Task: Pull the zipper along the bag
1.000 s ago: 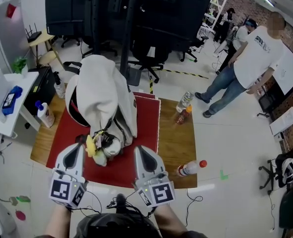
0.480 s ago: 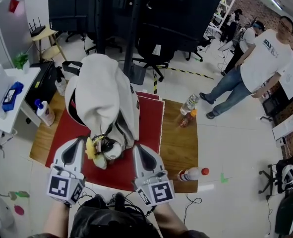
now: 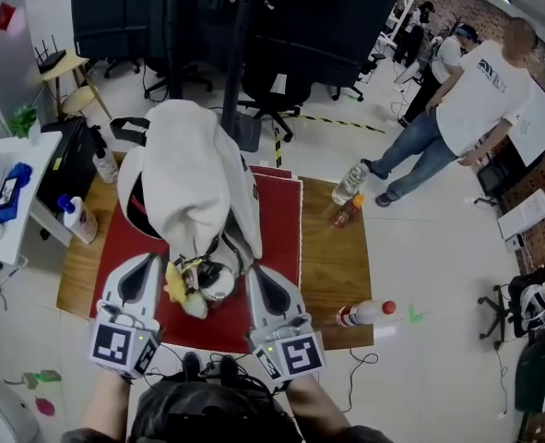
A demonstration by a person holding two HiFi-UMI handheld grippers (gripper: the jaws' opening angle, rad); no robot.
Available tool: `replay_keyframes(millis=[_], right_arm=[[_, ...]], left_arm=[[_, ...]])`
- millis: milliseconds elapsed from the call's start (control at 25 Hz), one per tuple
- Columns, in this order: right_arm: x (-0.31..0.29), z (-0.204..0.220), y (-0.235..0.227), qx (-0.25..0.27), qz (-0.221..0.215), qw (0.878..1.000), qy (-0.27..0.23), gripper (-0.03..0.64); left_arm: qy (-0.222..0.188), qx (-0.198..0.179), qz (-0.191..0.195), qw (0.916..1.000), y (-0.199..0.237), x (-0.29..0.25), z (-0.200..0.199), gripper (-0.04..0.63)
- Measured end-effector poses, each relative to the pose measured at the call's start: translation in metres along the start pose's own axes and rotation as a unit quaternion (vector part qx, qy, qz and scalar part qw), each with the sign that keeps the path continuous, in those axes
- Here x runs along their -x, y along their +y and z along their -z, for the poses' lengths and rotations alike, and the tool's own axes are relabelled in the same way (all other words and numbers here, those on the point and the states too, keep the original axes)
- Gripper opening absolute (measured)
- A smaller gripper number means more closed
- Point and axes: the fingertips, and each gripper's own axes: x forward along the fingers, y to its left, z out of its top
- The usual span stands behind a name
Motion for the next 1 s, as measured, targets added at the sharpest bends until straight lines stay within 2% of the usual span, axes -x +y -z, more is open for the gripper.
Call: replay_keyframes(millis=[280, 640, 840, 1000], right_arm=[[-0.016, 0.015, 0.023, -0.014, -0.005, 1.000, 0.018, 0.008], [-0.034, 0.033, 0.058, -0.033, -0.050, 0.997, 0.058, 0.014], [-0.045, 0.033, 0.067, -0.043, -0.052, 0.995, 0.069, 0.109], [-0.054, 0.035, 0.072, -0.049, -0.041, 0.995, 0.076, 0.142]], left_arm=[[0.003, -0.002, 0.032, 0.9995, 0.004, -0.010, 0.006, 0.032], [0.007, -0.004, 0.043, 0.9990, 0.011, -0.010, 0.011, 0.032], [-0.001, -0.004, 0.048, 0.9988, 0.014, -0.009, 0.007, 0.032], [0.002, -0.007, 0.053, 0.9985, 0.016, -0.007, 0.009, 0.032]])
